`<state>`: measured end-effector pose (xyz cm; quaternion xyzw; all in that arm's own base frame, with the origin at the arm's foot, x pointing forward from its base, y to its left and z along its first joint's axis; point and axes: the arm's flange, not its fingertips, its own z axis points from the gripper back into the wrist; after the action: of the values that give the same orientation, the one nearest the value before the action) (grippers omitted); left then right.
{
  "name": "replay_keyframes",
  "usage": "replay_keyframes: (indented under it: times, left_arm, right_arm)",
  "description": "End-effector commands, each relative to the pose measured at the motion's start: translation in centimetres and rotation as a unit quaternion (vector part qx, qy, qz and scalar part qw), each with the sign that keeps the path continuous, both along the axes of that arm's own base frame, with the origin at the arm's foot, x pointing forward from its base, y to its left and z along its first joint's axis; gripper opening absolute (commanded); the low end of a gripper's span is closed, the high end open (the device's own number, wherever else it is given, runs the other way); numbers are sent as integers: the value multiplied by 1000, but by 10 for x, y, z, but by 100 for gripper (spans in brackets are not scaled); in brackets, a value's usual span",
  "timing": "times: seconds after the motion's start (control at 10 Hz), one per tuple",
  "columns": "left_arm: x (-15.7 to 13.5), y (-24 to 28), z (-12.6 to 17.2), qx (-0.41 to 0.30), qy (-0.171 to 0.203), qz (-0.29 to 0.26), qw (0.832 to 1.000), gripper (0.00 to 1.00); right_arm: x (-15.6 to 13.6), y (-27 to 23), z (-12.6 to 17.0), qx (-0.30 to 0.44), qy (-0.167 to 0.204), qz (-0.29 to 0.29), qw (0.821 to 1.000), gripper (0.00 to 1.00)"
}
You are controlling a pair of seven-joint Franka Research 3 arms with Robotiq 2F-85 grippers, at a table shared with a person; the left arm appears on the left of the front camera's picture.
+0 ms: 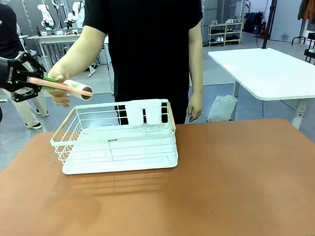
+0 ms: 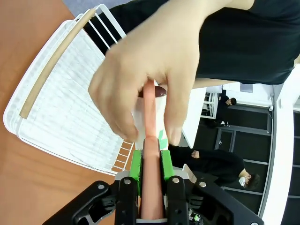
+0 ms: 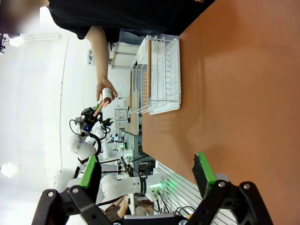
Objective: Clean the table.
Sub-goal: Pick up the Lint Roller when the human hands it over, then clean the table with the Lint Roller when the human lifts the Dish drying rack.
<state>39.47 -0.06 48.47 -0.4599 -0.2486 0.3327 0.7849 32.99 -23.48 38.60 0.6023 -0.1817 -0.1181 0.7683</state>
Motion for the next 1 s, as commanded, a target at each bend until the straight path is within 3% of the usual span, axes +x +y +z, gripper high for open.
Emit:
replay_keyframes:
  times: [0.0, 0.9]
  left_arm:
    - [0, 0, 0, 1, 0, 0, 1000, 0]
    - [0, 0, 0, 1, 0, 0, 1000, 0]
  right_arm:
    - [-2, 0, 3, 2, -6, 3, 1000, 100]
    - [-2, 0, 3, 2, -6, 3, 1000, 100]
